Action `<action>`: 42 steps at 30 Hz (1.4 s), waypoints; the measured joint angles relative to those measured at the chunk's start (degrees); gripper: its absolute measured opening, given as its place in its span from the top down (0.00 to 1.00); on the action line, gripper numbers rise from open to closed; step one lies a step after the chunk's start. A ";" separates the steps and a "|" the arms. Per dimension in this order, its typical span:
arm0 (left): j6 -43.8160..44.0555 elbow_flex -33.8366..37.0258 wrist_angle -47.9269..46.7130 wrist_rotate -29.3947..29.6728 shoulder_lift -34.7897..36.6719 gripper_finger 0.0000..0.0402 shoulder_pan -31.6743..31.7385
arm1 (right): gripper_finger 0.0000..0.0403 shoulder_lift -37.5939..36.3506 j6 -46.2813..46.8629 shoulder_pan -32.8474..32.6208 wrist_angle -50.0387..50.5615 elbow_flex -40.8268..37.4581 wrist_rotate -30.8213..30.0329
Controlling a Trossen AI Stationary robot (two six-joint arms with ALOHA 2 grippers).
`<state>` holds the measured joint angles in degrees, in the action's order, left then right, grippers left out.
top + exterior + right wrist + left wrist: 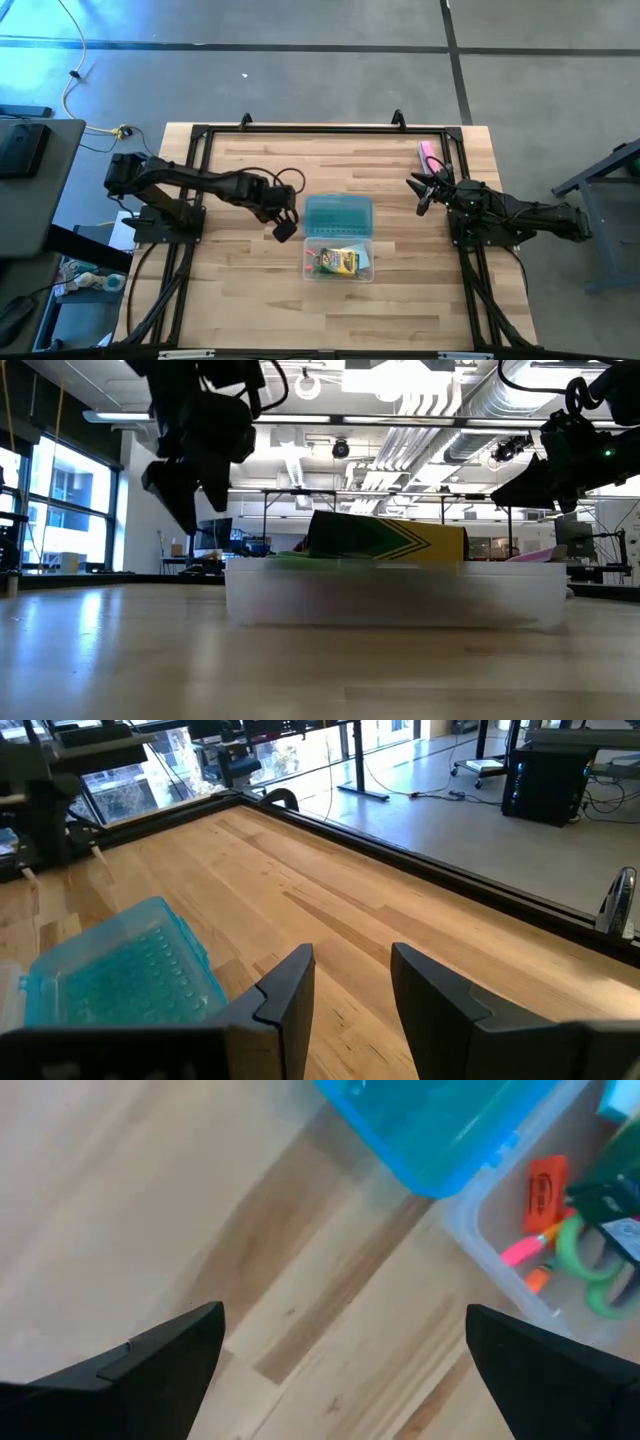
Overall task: Pack school essentials
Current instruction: Close the blue supply box
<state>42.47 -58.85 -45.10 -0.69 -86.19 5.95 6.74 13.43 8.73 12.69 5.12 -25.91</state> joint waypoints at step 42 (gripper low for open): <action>1.96 5.44 21.40 -14.34 -0.50 0.01 16.66 | 0.69 0.06 15.11 1.47 -19.61 0.32 -7.10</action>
<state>44.43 -53.41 -23.70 -15.03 -86.70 22.60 6.80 28.55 10.20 -6.92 5.44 -33.01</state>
